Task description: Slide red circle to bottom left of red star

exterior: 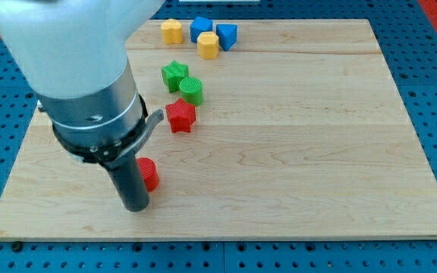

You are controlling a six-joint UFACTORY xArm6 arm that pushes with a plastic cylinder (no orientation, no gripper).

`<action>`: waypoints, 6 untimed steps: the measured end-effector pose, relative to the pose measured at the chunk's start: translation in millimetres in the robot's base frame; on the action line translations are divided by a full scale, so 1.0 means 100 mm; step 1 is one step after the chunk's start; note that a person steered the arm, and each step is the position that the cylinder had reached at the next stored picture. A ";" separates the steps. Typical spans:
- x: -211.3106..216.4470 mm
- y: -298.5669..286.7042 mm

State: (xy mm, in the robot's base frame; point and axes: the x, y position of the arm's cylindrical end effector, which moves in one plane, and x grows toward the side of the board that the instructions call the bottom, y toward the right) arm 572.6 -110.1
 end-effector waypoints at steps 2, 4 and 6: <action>-0.38 0.00; -0.60 0.00; -0.72 -0.12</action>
